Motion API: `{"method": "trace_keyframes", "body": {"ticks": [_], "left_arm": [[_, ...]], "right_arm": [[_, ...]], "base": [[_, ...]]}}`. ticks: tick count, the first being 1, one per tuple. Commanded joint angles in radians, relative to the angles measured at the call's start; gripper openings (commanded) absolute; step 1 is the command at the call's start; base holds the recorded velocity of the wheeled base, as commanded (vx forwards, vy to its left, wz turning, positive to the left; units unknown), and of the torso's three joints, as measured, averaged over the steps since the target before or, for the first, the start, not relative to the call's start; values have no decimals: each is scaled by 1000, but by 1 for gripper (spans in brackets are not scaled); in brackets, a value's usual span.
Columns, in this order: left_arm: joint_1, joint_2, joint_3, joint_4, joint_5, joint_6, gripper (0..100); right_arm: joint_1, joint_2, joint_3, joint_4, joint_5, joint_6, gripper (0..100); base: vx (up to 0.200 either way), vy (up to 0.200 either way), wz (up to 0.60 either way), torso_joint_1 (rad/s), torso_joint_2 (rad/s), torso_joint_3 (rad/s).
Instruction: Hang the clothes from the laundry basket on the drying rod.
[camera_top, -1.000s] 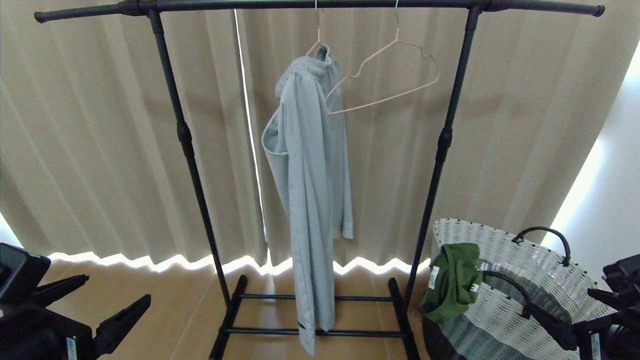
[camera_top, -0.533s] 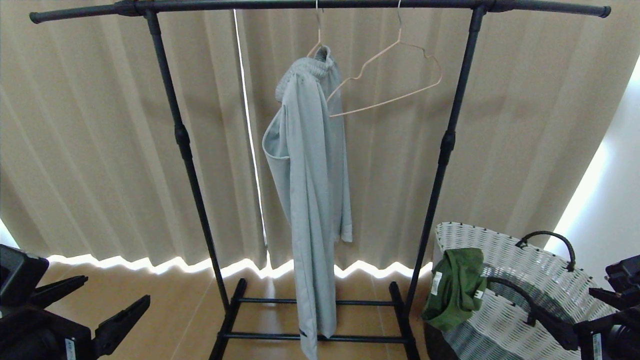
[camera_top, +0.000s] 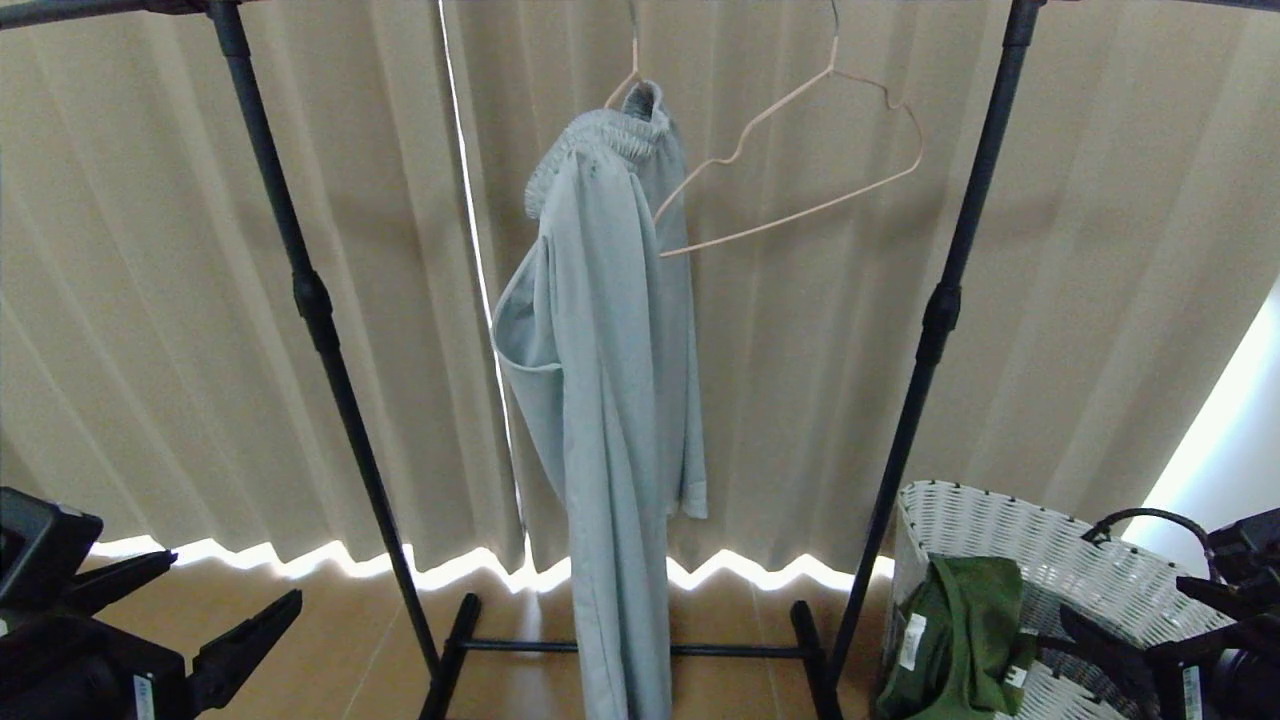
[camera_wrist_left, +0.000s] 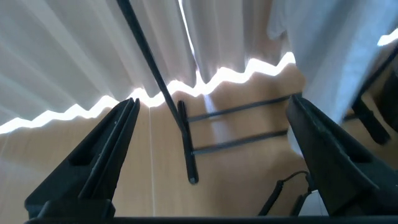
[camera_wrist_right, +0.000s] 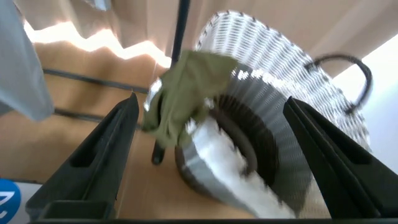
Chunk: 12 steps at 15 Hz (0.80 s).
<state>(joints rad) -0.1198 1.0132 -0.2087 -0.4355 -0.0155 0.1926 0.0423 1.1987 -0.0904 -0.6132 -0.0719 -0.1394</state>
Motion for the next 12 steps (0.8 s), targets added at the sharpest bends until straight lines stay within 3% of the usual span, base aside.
{"method": "trace_keyframes", "body": {"ticks": [1, 12], "left_arm": [[-1, 1, 2, 0, 0, -1, 100], [-1, 1, 11, 0, 0, 21, 100]], "right_arm": [[1, 1, 0, 0, 0, 0, 100], [1, 1, 8, 1, 0, -2, 100]], "base": [[200, 0, 0, 2, -2, 7], [0, 0, 0, 0, 0, 0]]}}
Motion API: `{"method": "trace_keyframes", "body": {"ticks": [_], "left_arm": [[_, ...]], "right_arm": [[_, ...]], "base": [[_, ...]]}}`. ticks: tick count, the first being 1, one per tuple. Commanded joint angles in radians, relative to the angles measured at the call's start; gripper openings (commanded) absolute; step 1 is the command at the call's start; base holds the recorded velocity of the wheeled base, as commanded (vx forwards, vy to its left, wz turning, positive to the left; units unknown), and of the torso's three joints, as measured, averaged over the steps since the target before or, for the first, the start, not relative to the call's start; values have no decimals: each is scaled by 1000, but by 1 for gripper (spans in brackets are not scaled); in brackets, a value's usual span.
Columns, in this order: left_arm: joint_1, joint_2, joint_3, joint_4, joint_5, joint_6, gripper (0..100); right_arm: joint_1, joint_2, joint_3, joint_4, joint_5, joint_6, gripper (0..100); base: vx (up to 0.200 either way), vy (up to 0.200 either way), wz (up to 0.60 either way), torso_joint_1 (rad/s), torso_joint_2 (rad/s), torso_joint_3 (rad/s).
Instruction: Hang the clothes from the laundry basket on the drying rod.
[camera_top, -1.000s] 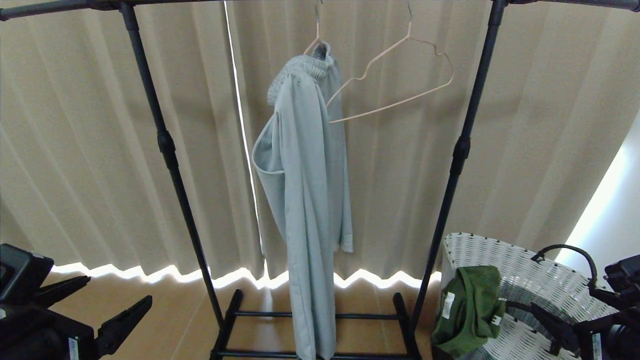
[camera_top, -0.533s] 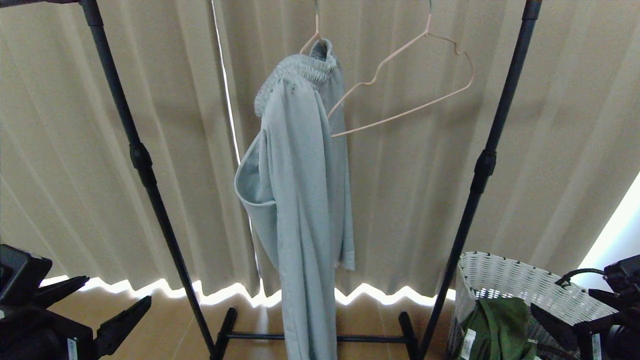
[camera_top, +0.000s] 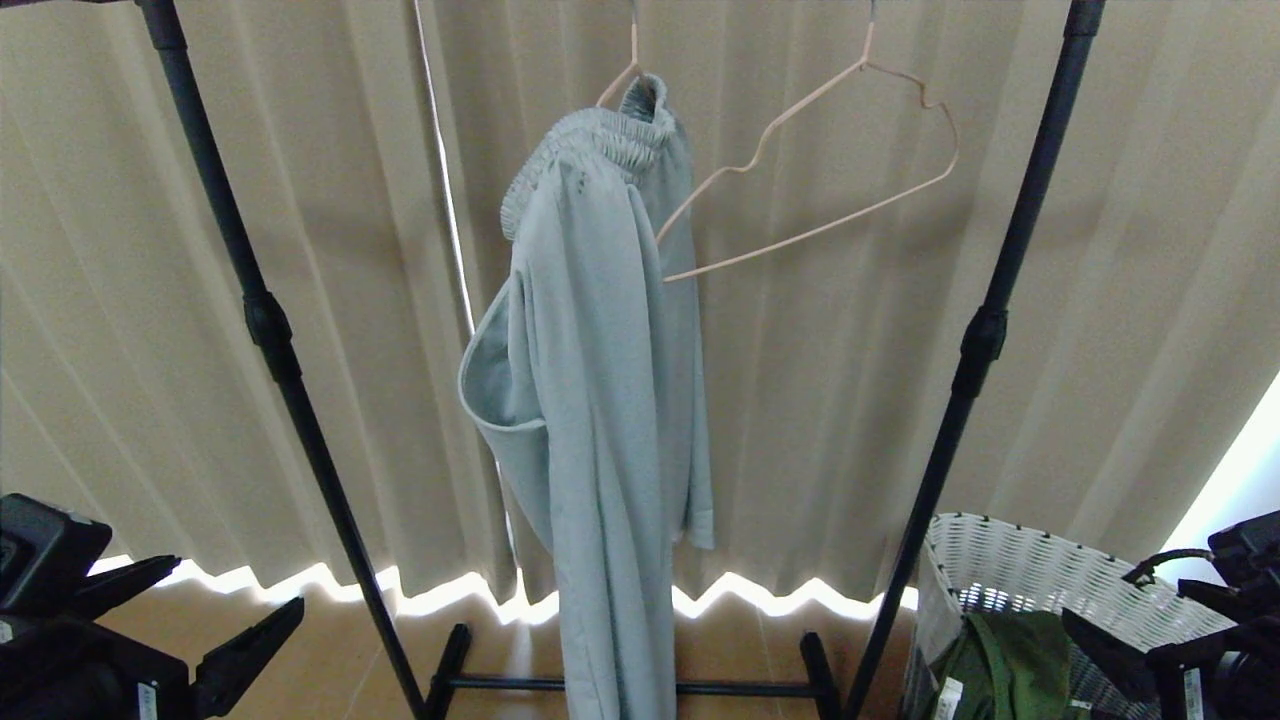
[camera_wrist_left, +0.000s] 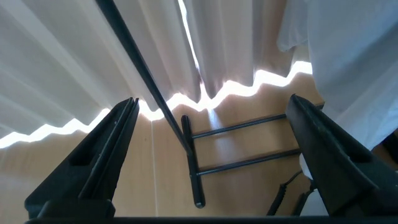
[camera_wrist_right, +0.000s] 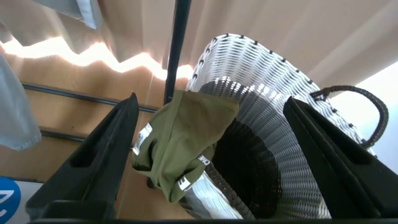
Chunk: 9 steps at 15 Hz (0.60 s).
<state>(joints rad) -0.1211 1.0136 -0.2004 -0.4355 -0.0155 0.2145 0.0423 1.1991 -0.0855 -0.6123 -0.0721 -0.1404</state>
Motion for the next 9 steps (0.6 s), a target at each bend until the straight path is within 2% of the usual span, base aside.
{"method": "trace_keyframes", "body": {"ticks": [1, 9], "left_arm": [[0, 0, 3, 0, 0, 2, 100], [0, -17, -1, 0, 0, 3, 100]], "right_arm": [[1, 0, 4, -1, 0, -1, 100], [1, -24, 13, 5, 5, -2, 100]], "base": [[0, 0, 0, 0, 0, 0], [0, 0, 0, 0, 0, 0]]}}
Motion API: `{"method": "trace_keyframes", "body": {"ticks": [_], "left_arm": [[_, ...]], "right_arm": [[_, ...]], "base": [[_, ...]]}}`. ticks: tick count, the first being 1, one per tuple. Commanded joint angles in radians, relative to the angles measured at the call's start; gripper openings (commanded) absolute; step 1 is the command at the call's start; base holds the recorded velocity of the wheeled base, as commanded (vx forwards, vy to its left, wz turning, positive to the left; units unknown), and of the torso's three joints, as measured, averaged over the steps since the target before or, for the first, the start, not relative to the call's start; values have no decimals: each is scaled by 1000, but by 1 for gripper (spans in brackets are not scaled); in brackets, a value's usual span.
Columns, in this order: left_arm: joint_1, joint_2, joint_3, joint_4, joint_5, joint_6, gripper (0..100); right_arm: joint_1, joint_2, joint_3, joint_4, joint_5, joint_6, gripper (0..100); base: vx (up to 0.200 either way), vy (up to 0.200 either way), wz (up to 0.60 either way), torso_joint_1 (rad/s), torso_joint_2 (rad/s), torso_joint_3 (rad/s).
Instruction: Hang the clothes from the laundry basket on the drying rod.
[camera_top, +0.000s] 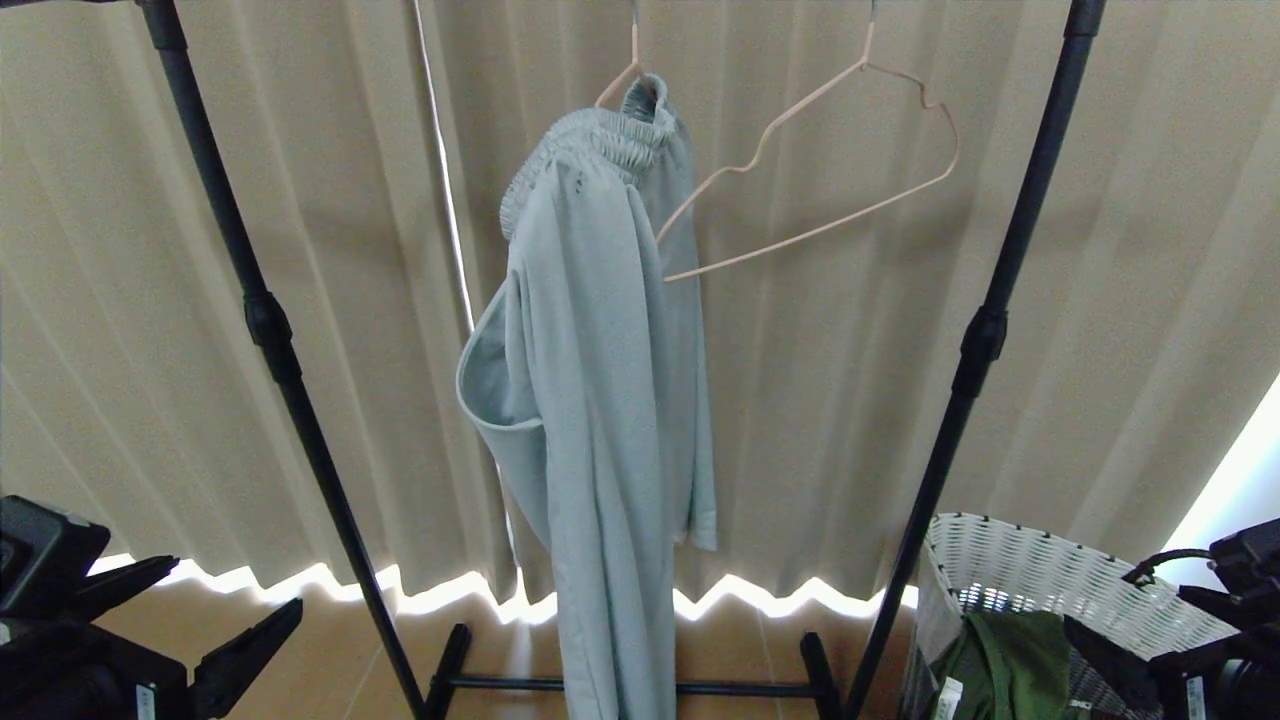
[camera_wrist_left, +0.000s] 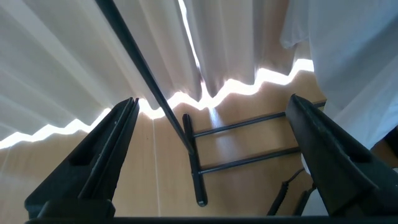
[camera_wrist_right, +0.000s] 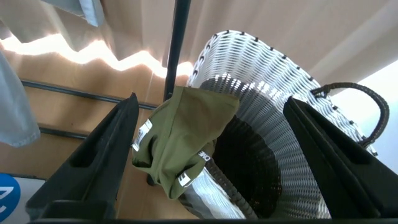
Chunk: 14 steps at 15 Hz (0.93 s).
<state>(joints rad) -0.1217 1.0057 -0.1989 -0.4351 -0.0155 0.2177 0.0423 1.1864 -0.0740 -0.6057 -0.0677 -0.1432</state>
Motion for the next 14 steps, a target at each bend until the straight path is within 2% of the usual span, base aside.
{"method": "trace_keyframes", "body": {"ticks": [1, 2, 3, 5, 6, 9, 10, 14], "left_arm": [[-1, -26, 0, -1, 0, 0, 100], [-6, -39, 0, -1, -1, 0, 100], [-24, -41, 0, -1, -1, 0, 100], [-49, -39, 0, -1, -1, -1, 100], [-47, -39, -2, -1, -1, -1, 100], [-46, -42, -8, -1, -1, -1, 100], [-46, -50, -8, -1, -1, -1, 100], [-47, -55, -7, -1, -1, -1, 100]], "right_arm": [[2, -7, 0, 3, 0, -3, 100], [2, -1, -15, 1, -1, -16, 100], [2, 12, -32, 4, -4, -65, 100], [-1, 27, -55, 46, -21, -222, 100], [-2, 30, -98, 113, -44, -263, 100], [8, 58, -320, 488, -54, -268, 100], [21, 93, -378, 577, -52, -266, 100], [73, 292, -444, 600, -60, -257, 100]], "base": [[0, 0, 0, 0, 0, 0], [0, 0, 0, 0, 0, 0], [0, 0, 0, 0, 0, 0], [0, 0, 0, 0, 0, 0], [0, 0, 0, 0, 0, 0], [0, 0, 0, 0, 0, 0], [0, 0, 0, 0, 0, 0], [0, 0, 0, 0, 0, 0]]}}
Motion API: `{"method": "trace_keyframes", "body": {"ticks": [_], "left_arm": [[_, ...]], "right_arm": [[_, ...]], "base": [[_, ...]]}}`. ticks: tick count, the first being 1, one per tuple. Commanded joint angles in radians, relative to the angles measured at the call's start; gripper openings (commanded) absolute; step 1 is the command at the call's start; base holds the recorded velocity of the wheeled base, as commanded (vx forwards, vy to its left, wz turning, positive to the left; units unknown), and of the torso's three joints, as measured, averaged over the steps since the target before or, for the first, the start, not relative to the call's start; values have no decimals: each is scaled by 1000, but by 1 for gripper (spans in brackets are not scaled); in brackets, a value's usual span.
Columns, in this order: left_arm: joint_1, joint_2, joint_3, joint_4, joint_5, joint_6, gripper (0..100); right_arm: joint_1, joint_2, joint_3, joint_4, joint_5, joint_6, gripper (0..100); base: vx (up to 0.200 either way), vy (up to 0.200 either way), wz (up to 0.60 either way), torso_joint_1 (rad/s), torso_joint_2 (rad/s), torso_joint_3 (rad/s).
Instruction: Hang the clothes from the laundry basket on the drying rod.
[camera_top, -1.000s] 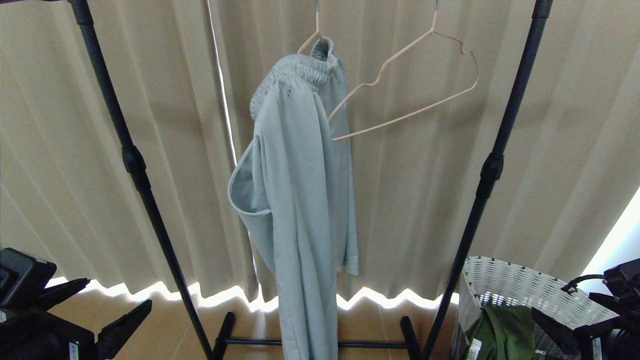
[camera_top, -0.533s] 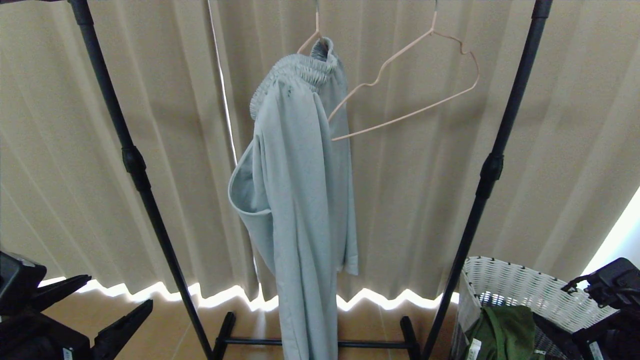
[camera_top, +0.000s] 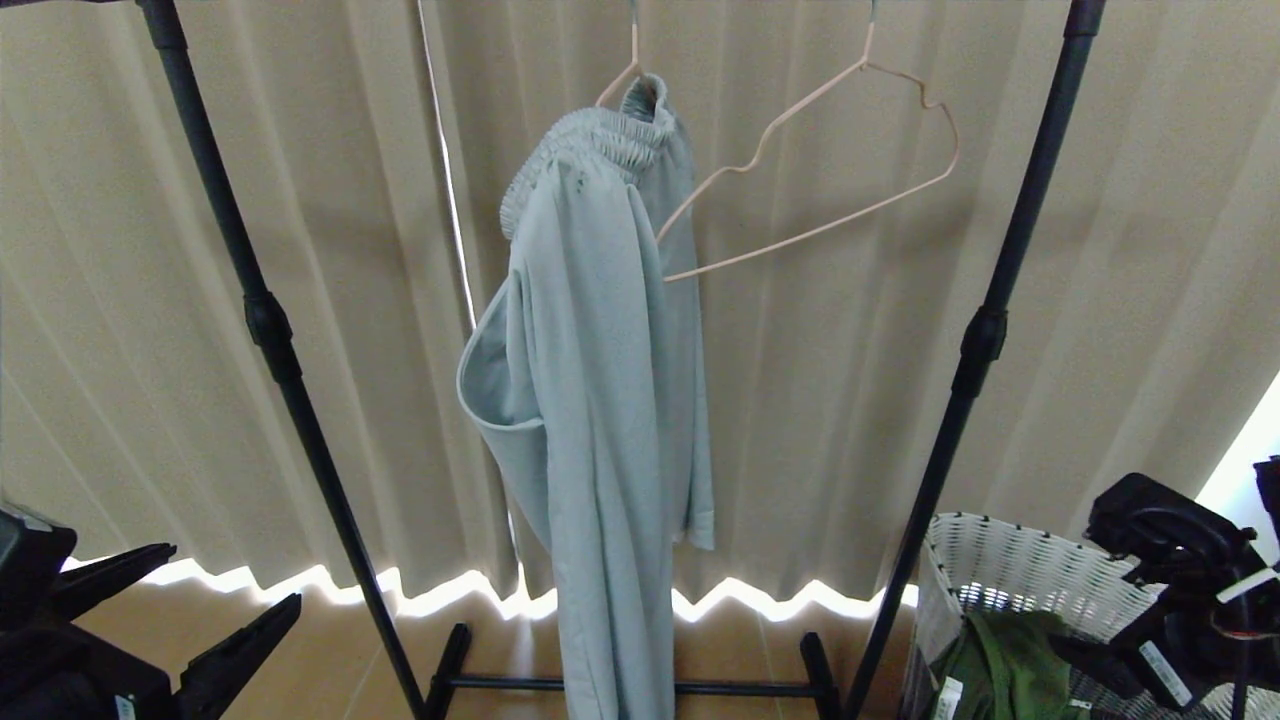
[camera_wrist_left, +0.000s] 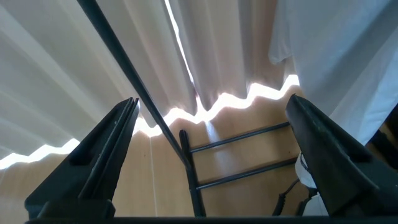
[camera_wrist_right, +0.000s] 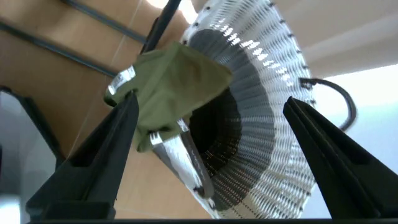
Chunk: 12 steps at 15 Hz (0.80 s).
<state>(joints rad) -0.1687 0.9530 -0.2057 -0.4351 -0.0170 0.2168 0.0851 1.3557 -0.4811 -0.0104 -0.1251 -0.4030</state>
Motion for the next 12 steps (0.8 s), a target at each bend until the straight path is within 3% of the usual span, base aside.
{"method": "trace_keyframes", "body": {"ticks": [1, 3, 8, 12], "left_arm": [[0, -2, 2, -1, 0, -1, 100], [-2, -2, 2, -1, 0, 1, 100], [-2, -5, 3, -1, 0, 6, 100], [-2, -5, 5, -1, 0, 6, 100]], "right_arm": [[42, 174, -50, 4, -19, 3, 100], [51, 286, -82, 1, -91, 4, 100], [50, 526, -139, -135, -188, 7, 100], [53, 589, -157, -158, -191, 10, 100]], "base": [[0, 0, 0, 0, 0, 0], [0, 0, 0, 0, 0, 0], [0, 0, 0, 0, 0, 0], [0, 0, 0, 0, 0, 0]]}}
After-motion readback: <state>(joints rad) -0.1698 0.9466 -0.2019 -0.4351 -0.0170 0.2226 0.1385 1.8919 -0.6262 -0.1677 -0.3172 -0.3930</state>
